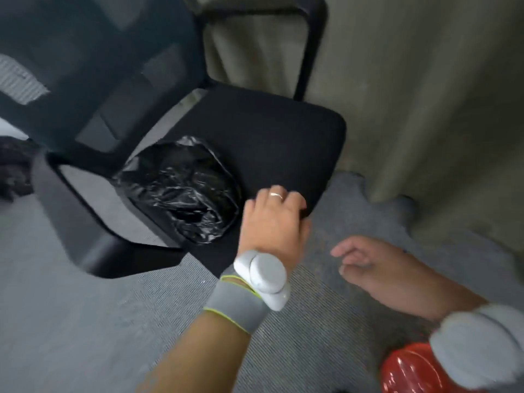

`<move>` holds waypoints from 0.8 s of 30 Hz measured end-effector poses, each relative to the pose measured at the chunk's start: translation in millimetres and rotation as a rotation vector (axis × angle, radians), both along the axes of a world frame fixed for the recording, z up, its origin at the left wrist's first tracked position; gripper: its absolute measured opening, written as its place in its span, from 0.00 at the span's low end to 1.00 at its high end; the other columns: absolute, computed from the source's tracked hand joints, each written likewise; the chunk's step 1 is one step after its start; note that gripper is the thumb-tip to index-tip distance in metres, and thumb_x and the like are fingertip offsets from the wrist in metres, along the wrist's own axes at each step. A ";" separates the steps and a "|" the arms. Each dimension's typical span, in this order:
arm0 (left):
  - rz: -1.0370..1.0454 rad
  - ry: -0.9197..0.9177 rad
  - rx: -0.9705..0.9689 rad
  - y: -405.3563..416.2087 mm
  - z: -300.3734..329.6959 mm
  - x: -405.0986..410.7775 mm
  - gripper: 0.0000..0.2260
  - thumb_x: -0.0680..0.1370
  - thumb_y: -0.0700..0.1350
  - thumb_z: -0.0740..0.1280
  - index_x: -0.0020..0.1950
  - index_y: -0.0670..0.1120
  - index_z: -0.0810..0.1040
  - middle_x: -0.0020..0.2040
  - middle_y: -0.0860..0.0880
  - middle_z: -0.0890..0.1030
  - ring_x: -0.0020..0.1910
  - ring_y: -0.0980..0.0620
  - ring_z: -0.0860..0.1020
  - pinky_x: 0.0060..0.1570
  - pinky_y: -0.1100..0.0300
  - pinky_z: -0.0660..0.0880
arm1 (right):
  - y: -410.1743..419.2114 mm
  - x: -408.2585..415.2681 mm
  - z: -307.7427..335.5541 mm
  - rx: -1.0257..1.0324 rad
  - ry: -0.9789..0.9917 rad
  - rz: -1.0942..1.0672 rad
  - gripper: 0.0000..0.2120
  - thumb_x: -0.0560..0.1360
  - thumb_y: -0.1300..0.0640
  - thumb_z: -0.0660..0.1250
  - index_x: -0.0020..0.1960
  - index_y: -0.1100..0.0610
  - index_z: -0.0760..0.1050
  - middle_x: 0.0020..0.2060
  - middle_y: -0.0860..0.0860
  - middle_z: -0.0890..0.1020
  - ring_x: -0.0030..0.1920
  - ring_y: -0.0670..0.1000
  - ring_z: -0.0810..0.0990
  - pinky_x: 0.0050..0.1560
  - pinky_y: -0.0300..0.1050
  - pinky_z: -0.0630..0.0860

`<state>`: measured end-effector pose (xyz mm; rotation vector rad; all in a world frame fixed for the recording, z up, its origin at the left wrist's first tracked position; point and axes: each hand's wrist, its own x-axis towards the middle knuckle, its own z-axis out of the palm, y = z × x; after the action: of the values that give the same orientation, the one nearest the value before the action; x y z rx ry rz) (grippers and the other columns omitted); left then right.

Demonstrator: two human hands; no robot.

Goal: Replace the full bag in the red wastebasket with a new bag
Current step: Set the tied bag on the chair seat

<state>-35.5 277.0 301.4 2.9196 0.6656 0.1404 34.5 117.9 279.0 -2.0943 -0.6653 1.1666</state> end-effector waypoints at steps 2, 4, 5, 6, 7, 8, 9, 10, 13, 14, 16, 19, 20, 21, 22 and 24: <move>0.093 -0.064 0.162 46.2 18.3 -8.0 0.19 0.69 0.54 0.68 0.57 0.49 0.74 0.59 0.43 0.76 0.60 0.40 0.71 0.58 0.46 0.66 | 35.4 -2.4 16.4 0.010 0.011 0.047 0.09 0.74 0.52 0.64 0.53 0.44 0.74 0.50 0.44 0.80 0.50 0.42 0.79 0.49 0.38 0.73; 0.208 0.098 0.220 91.5 28.5 -16.7 0.32 0.67 0.59 0.69 0.66 0.49 0.66 0.68 0.42 0.69 0.70 0.40 0.62 0.68 0.44 0.57 | 62.2 -5.0 29.4 0.026 0.015 0.078 0.09 0.74 0.51 0.63 0.54 0.43 0.74 0.49 0.43 0.80 0.49 0.41 0.79 0.50 0.38 0.73; 0.295 0.242 0.221 111.0 30.6 -20.7 0.37 0.66 0.61 0.69 0.69 0.48 0.61 0.70 0.42 0.66 0.72 0.41 0.59 0.70 0.43 0.52 | 73.4 -7.9 34.4 0.029 0.017 0.088 0.09 0.75 0.51 0.63 0.54 0.43 0.74 0.49 0.42 0.80 0.49 0.41 0.79 0.49 0.38 0.73; 0.379 0.390 0.201 129.9 29.6 -27.9 0.39 0.66 0.62 0.69 0.70 0.48 0.59 0.70 0.42 0.67 0.72 0.40 0.58 0.71 0.42 0.49 | 86.3 -11.3 34.8 0.027 0.022 0.097 0.09 0.75 0.50 0.63 0.55 0.44 0.74 0.48 0.42 0.80 0.48 0.41 0.79 0.47 0.37 0.73; 0.425 0.510 0.172 139.0 27.0 -31.5 0.35 0.67 0.60 0.68 0.69 0.47 0.61 0.68 0.42 0.70 0.71 0.41 0.62 0.71 0.41 0.49 | 92.6 -13.7 35.5 0.034 0.029 0.088 0.09 0.75 0.50 0.62 0.55 0.44 0.74 0.47 0.42 0.80 0.47 0.41 0.80 0.45 0.37 0.73; 0.423 0.582 0.155 138.3 23.4 -33.9 0.26 0.71 0.55 0.66 0.66 0.48 0.66 0.64 0.43 0.75 0.67 0.41 0.67 0.70 0.41 0.52 | 92.1 -16.2 34.3 0.036 0.041 0.070 0.09 0.75 0.50 0.62 0.54 0.44 0.74 0.46 0.42 0.80 0.45 0.42 0.80 0.42 0.36 0.73; 0.402 0.606 0.131 134.6 20.0 -36.1 0.17 0.73 0.49 0.62 0.61 0.48 0.71 0.60 0.45 0.78 0.63 0.43 0.72 0.68 0.42 0.56 | 93.4 -18.1 32.4 0.038 0.053 0.056 0.08 0.75 0.49 0.62 0.54 0.44 0.75 0.45 0.42 0.80 0.44 0.42 0.80 0.41 0.36 0.73; 0.355 0.594 0.110 125.8 18.3 -38.4 0.12 0.74 0.45 0.60 0.57 0.49 0.73 0.57 0.46 0.80 0.60 0.44 0.75 0.66 0.45 0.59 | 92.4 -20.3 28.9 0.046 0.066 0.038 0.08 0.75 0.47 0.61 0.53 0.43 0.75 0.45 0.42 0.81 0.43 0.43 0.80 0.41 0.36 0.73; 0.138 0.410 0.000 89.9 12.6 -40.4 0.11 0.76 0.43 0.58 0.56 0.51 0.72 0.54 0.47 0.79 0.57 0.44 0.75 0.60 0.49 0.63 | 89.2 -18.9 17.5 0.108 0.100 -0.113 0.10 0.74 0.40 0.58 0.51 0.43 0.72 0.47 0.40 0.78 0.46 0.39 0.76 0.43 0.34 0.69; 0.064 0.332 -0.075 74.7 11.6 -39.8 0.10 0.76 0.44 0.59 0.57 0.52 0.71 0.54 0.47 0.78 0.57 0.44 0.75 0.59 0.50 0.65 | 83.7 -14.3 6.8 0.130 0.126 -0.201 0.14 0.73 0.38 0.58 0.53 0.44 0.71 0.48 0.38 0.76 0.47 0.38 0.75 0.44 0.35 0.68; -0.085 0.209 -0.264 43.6 12.4 -38.4 0.10 0.75 0.43 0.60 0.55 0.51 0.71 0.52 0.47 0.77 0.56 0.43 0.75 0.58 0.49 0.69 | 67.5 -6.6 -10.0 0.160 0.258 -0.351 0.26 0.70 0.32 0.58 0.61 0.46 0.68 0.52 0.38 0.75 0.54 0.42 0.75 0.55 0.40 0.69; -0.277 0.172 -0.453 0.9 8.1 -31.0 0.09 0.73 0.39 0.60 0.51 0.50 0.72 0.51 0.47 0.76 0.54 0.44 0.74 0.55 0.50 0.70 | 32.1 2.4 -30.0 0.256 0.382 -0.452 0.46 0.57 0.23 0.64 0.69 0.45 0.64 0.63 0.43 0.77 0.63 0.46 0.75 0.67 0.51 0.68; -0.336 0.183 -0.480 -13.6 4.1 -26.8 0.09 0.72 0.39 0.60 0.49 0.51 0.71 0.50 0.47 0.76 0.54 0.44 0.74 0.56 0.51 0.69 | 18.0 3.9 -33.5 0.280 0.362 -0.462 0.46 0.56 0.25 0.67 0.69 0.45 0.65 0.60 0.45 0.79 0.61 0.45 0.77 0.65 0.47 0.71; -0.380 0.200 -0.511 -28.2 0.3 -22.5 0.09 0.72 0.38 0.60 0.48 0.51 0.71 0.50 0.46 0.77 0.54 0.45 0.74 0.57 0.51 0.69 | 4.7 4.8 -34.2 0.288 0.318 -0.468 0.40 0.58 0.29 0.69 0.65 0.46 0.69 0.54 0.44 0.82 0.55 0.43 0.80 0.58 0.39 0.75; -0.417 0.227 -0.528 -41.9 -2.4 -18.5 0.09 0.72 0.39 0.61 0.49 0.50 0.72 0.51 0.47 0.77 0.55 0.45 0.73 0.58 0.51 0.68 | -6.9 6.7 -35.3 0.280 0.254 -0.491 0.28 0.62 0.36 0.70 0.59 0.46 0.73 0.46 0.42 0.83 0.50 0.42 0.81 0.49 0.32 0.75; -0.455 0.293 -0.542 -72.5 -6.0 -11.2 0.10 0.74 0.45 0.62 0.55 0.50 0.72 0.55 0.49 0.76 0.59 0.48 0.72 0.62 0.52 0.67 | -36.5 9.5 -33.4 0.270 0.143 -0.587 0.05 0.70 0.50 0.70 0.45 0.47 0.78 0.34 0.41 0.83 0.43 0.44 0.81 0.39 0.30 0.73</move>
<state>-46.7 204.5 295.4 2.4873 0.0324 -0.4509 44.1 81.4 245.7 -1.7791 -0.1085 0.8261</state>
